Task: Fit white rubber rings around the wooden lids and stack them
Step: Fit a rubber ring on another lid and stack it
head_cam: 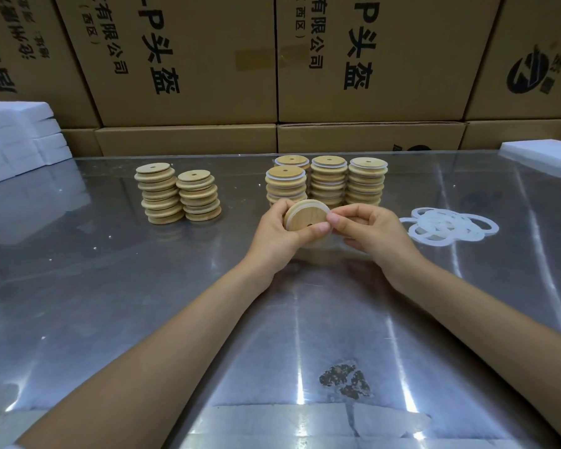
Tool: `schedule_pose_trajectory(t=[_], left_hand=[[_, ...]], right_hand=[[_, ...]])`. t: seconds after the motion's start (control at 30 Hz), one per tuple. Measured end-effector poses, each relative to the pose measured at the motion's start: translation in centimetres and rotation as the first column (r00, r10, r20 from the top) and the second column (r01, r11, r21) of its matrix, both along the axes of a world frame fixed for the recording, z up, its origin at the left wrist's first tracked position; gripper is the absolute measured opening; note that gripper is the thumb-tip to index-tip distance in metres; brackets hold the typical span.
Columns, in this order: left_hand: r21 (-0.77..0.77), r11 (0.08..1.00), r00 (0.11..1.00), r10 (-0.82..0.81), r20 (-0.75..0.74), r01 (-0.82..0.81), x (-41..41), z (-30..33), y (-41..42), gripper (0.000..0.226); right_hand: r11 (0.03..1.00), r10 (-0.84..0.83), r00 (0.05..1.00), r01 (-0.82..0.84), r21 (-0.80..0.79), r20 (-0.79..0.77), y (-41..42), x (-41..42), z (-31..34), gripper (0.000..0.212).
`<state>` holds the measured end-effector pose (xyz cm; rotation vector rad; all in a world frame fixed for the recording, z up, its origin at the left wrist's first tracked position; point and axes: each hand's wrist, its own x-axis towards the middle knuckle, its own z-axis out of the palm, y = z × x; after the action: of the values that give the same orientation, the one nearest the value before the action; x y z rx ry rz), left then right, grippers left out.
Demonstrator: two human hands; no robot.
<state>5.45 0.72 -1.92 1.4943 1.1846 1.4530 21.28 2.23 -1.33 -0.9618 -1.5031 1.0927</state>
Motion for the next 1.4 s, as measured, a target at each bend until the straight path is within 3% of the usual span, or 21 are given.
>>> schedule_pose_trajectory(t=[0.23, 0.4, 0.6, 0.8, 0.93, 1.07, 1.17, 1.23, 1.3, 1.4], left_hand=[[0.044, 0.998, 0.998, 0.035, -0.050, -0.032, -0.1, -0.3, 0.3, 0.044], [0.038, 0.999, 0.996, 0.018, -0.087, -0.015, -0.1, -0.3, 0.5, 0.043], [0.059, 0.991, 0.953, -0.100, -0.287, 0.121, 0.1, -0.7, 0.5, 0.067], [0.198, 0.980, 0.863, 0.122, -0.491, -0.025, 0.0, -0.8, 0.3, 0.054], [0.178, 0.981, 0.700, 0.182, -0.690, -0.079, -0.1, -1.2, 0.6, 0.062], [0.108, 0.990, 0.640, 0.138, -0.756, -0.086, 0.1, -1.4, 0.9, 0.074], [0.111, 0.990, 0.556, 0.138, -0.820, -0.083, 0.2, -1.4, 0.8, 0.065], [0.132, 0.989, 0.557, 0.147, -0.817, -0.067, 0.3, -1.2, 0.5, 0.062], [0.231, 0.971, 0.569, 0.224, -0.791, -0.061, 0.2, -0.7, 0.2, 0.054], [0.381, 0.924, 0.484, 0.351, -0.802, -0.037, 0.1, -0.1, -0.2, 0.030]], right_hand=[[0.999, -0.048, 0.990, 0.046, 0.019, 0.131, 0.2, 0.1, 0.0, 0.020], [0.996, -0.081, 0.985, 0.075, 0.048, 0.153, 0.3, 0.1, -0.2, 0.021], [0.985, -0.159, 0.984, 0.163, -0.046, 0.086, 0.9, 0.6, -0.4, 0.023], [0.979, -0.192, 0.975, 0.198, -0.041, 0.111, 1.4, 0.9, -0.8, 0.020], [0.965, -0.264, 0.929, 0.255, 0.068, 0.258, 1.7, 0.9, -1.1, 0.015], [0.935, -0.354, 0.796, 0.298, 0.191, 0.490, 1.9, 1.1, -1.3, 0.014], [0.923, -0.384, 0.713, 0.285, 0.257, 0.587, 1.8, 1.2, -1.4, 0.018], [0.902, -0.422, 0.676, 0.247, 0.354, 0.604, 1.5, 1.1, -1.3, 0.019], [0.852, -0.485, 0.656, 0.204, 0.483, 0.578, 1.1, 0.9, -1.1, 0.015], [0.800, -0.538, 0.590, 0.131, 0.586, 0.602, 0.5, 0.4, -0.8, 0.014]])
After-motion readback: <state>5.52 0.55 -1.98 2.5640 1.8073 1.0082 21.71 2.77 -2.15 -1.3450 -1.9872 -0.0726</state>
